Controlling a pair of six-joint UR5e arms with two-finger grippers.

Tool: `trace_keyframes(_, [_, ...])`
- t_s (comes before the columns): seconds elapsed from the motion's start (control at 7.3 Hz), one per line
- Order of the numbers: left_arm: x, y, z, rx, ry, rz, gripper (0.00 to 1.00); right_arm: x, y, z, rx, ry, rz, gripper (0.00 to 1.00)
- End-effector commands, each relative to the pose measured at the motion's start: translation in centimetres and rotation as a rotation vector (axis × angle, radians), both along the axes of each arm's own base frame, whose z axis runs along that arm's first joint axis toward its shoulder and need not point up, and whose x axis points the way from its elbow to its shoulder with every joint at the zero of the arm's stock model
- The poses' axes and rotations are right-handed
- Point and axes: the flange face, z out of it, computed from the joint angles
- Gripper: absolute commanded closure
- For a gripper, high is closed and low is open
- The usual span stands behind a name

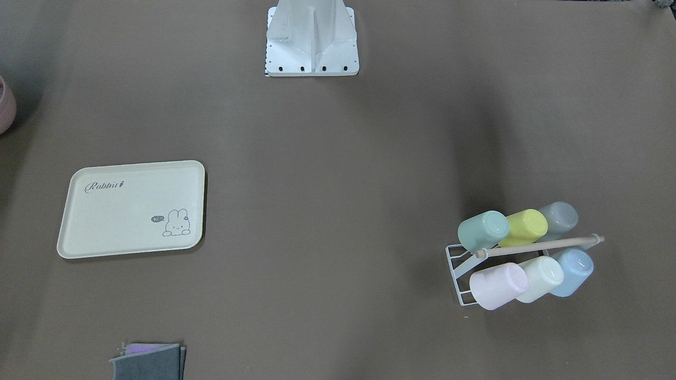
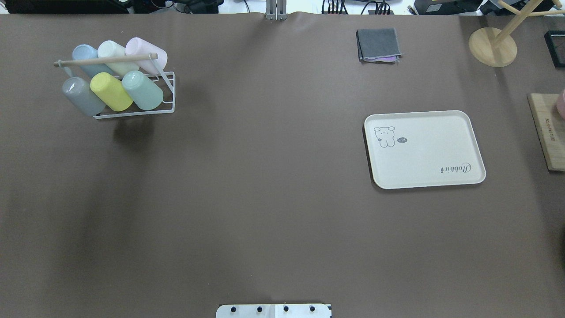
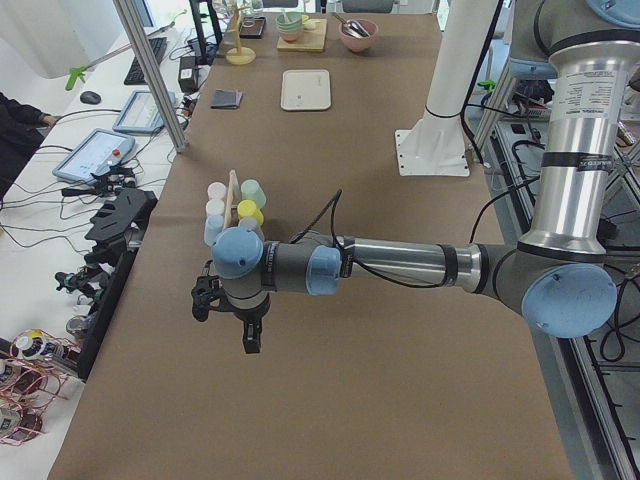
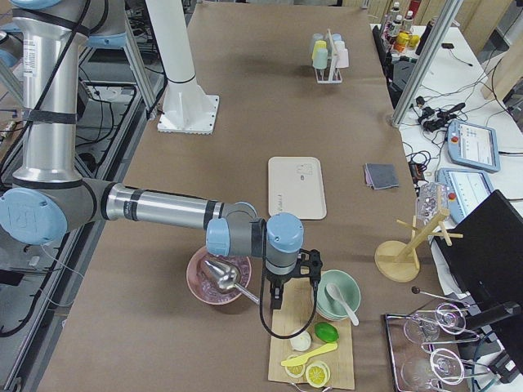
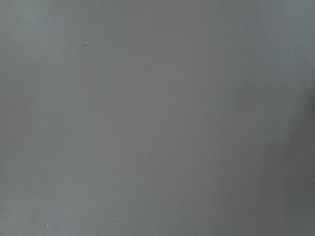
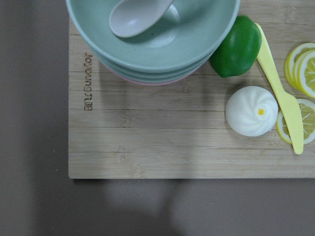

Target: Pick up and place green cup on tray

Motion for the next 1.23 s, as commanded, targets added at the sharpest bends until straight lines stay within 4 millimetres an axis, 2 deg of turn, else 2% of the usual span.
trace_keyframes(0.0, [-1.0,-0.2,-0.8,0.013,-0.002,-0.019,0.01,-0.4,-0.1,-1.2,0.021,-0.039,0.007,0.0])
trace_keyframes(0.27, [-1.0,-0.1,-2.9,0.051,0.007,-0.02,0.01,-0.5,-0.1,-1.4,0.016,-0.062,0.01,0.0])
trace_keyframes(0.41, [-1.0,0.3,-3.0,0.053,0.007,-0.02,0.01,-0.7,-0.3,-1.8,0.024,-0.084,0.01,0.0])
trace_keyframes(0.55, [-1.0,0.3,-4.0,0.064,0.005,-0.02,0.01,-0.7,-0.4,-2.2,0.045,-0.083,0.008,0.0])
trace_keyframes(0.82, [-1.1,0.2,-5.6,0.08,-0.007,-0.021,0.01,-0.7,-0.1,-1.7,0.054,-0.087,0.002,0.0])
trace_keyframes(0.96, [-1.1,0.8,-7.0,0.105,-0.008,-0.023,0.01,-1.7,-0.6,-2.3,0.089,-0.096,-0.015,0.0])
trace_keyframes(1.1, [-0.7,1.2,-9.1,0.133,-0.009,-0.02,0.01,-3.9,-0.9,-2.6,0.087,-0.12,-0.06,0.0])
